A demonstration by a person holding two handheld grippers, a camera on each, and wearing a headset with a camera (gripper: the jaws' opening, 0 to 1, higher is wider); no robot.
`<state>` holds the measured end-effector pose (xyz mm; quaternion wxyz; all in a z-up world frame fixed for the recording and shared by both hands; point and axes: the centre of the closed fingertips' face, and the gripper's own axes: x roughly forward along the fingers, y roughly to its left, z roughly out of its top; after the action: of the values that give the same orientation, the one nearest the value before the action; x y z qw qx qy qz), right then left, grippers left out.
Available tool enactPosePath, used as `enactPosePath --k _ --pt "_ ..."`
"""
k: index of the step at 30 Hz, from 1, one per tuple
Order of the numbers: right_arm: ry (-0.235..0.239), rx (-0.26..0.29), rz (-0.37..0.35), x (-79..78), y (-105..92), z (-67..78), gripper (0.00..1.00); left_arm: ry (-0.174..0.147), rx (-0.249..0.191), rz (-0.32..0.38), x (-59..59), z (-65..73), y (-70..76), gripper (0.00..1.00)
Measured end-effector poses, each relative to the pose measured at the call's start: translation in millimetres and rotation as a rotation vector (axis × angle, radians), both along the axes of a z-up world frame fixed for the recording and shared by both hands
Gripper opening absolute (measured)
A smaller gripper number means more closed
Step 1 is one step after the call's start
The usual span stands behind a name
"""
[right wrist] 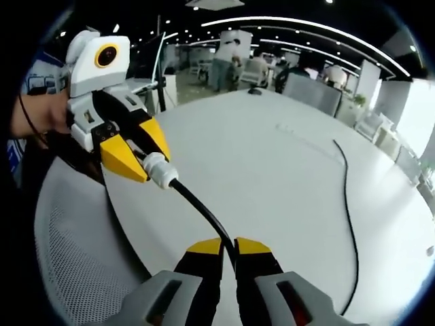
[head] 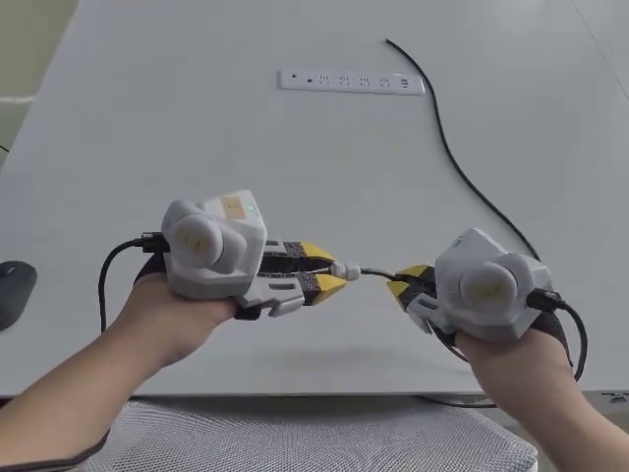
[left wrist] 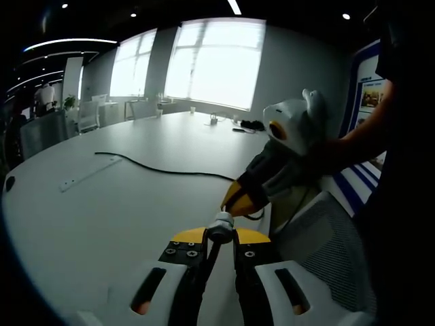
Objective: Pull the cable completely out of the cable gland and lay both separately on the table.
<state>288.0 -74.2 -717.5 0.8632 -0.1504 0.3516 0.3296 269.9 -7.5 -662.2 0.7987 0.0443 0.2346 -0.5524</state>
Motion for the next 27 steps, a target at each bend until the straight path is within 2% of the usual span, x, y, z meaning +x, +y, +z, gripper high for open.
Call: enactPosePath --k 6,17,27 --pt "0.037 0.033 -0.071 1.7 -11.7 -11.3 0.01 0.000 0.001 0.000 -0.8 -0.3 -0.1 0.15" --pt "0.115 0.042 -0.222 0.6 -26.6 -27.9 0.00 -0.008 0.000 0.011 -0.1 1.0 1.7 0.15" --pt "0.080 0.026 -0.181 -2.5 -24.8 -25.1 0.01 -0.015 0.012 0.016 -1.4 -1.0 4.9 0.15"
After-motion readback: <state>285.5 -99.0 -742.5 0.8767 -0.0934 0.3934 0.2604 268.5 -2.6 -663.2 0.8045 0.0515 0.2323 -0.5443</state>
